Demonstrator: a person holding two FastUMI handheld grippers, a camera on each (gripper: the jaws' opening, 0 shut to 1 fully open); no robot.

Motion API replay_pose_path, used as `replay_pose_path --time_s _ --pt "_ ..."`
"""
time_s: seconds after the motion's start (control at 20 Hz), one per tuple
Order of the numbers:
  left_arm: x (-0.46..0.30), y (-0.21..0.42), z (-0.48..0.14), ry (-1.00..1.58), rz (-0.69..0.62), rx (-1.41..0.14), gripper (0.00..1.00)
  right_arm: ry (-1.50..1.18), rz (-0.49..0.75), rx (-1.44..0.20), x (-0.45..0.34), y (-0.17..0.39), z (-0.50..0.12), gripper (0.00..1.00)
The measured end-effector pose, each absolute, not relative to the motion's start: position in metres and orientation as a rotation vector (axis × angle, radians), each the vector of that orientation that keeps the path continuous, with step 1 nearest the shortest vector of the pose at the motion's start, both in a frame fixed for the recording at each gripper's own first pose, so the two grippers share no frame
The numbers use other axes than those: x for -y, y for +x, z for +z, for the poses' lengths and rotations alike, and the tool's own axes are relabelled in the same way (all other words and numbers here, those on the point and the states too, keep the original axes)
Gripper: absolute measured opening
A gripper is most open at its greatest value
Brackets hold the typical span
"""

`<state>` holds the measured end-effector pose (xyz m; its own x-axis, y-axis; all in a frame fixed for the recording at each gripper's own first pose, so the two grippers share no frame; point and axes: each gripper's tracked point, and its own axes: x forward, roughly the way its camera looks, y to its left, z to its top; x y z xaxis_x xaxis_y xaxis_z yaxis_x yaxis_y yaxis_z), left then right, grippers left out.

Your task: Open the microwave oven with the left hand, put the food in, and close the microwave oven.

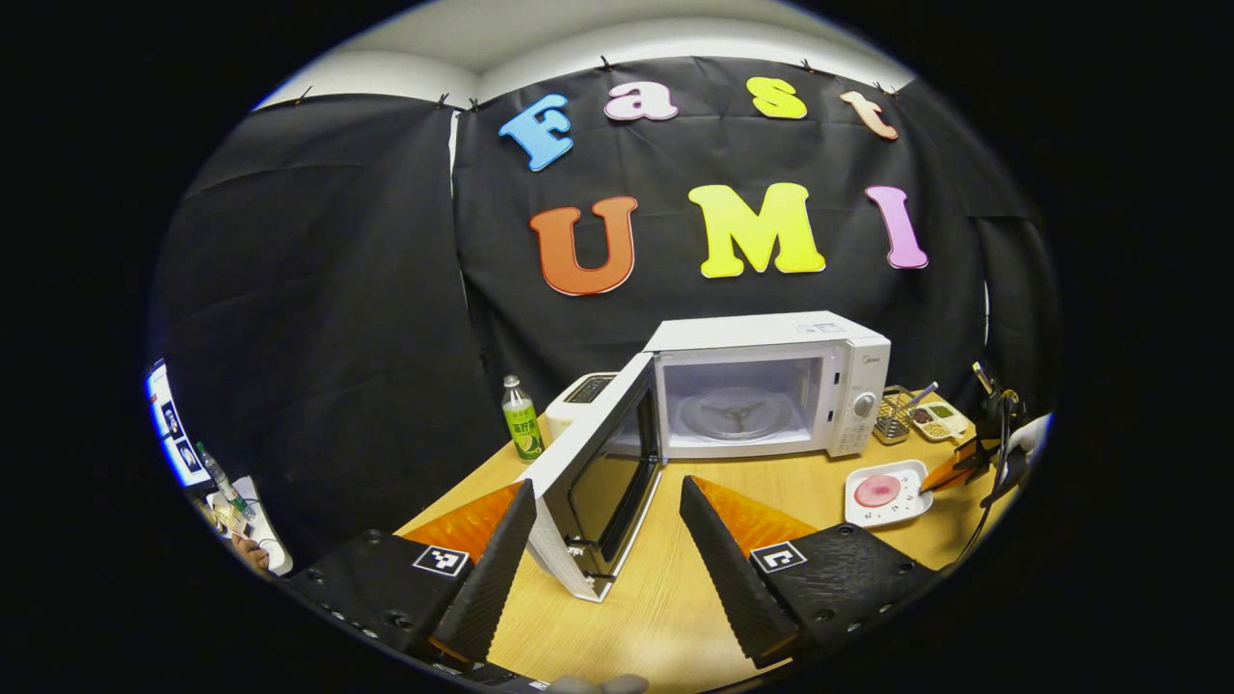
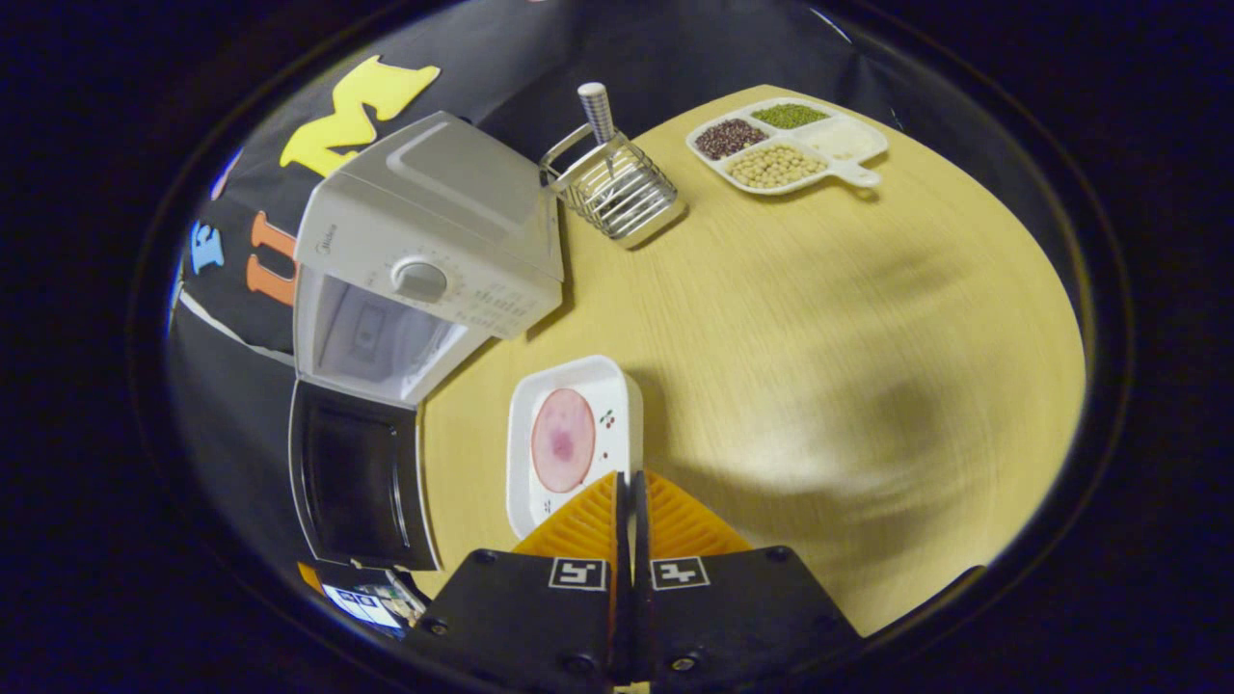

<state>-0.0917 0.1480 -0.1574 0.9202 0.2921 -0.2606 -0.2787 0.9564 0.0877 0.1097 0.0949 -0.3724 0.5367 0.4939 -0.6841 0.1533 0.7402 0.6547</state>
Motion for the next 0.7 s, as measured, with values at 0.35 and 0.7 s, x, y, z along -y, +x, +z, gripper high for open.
replay_pose_path --time_s 0.35,0.7 --pt "-0.131 -0.083 -0.141 0.044 0.255 -0.290 0.90 0.898 0.250 -0.829 -0.155 0.111 -0.327 0.04" --pt "-0.125 -0.083 -0.128 0.085 0.188 -0.303 0.90 0.992 0.210 -0.608 -0.240 0.136 -0.297 0.04"
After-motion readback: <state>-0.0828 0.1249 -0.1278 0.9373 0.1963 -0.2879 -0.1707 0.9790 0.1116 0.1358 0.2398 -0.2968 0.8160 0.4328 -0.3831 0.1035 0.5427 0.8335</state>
